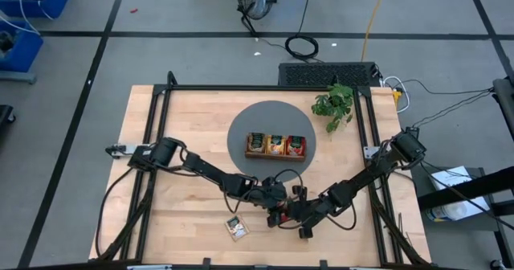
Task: Pick & Place Tea
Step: Put the top red tea bag into the right slot of the wooden organizer
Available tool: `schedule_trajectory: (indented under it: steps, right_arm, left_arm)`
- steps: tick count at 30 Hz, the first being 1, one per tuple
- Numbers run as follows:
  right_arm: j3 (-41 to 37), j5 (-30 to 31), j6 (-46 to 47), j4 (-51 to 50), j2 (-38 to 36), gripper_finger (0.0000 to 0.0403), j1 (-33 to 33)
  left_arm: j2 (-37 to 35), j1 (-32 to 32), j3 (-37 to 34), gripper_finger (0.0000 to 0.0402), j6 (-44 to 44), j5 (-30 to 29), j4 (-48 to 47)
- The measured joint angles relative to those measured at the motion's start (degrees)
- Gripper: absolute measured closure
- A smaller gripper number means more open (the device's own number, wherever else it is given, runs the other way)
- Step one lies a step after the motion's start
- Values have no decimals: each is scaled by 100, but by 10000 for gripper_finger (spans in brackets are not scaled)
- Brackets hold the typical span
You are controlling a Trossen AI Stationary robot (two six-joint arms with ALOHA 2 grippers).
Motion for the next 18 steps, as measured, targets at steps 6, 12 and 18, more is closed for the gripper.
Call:
schedule_trajectory:
  steps: [6, 12, 18]
  right_arm:
    - [0, 19, -24, 11, 2, 403, 24]
    - [-2, 340, -191, 26, -90, 402, 82]
    - [-57, 1217, -594, -178, -911, 362, 369]
  left_arm:
    - [7, -2, 0, 262, 318, -54, 5]
    - [-50, 11, 0, 387, 702, -8, 93]
    - [-422, -32, -11, 368, 1249, -237, -110]
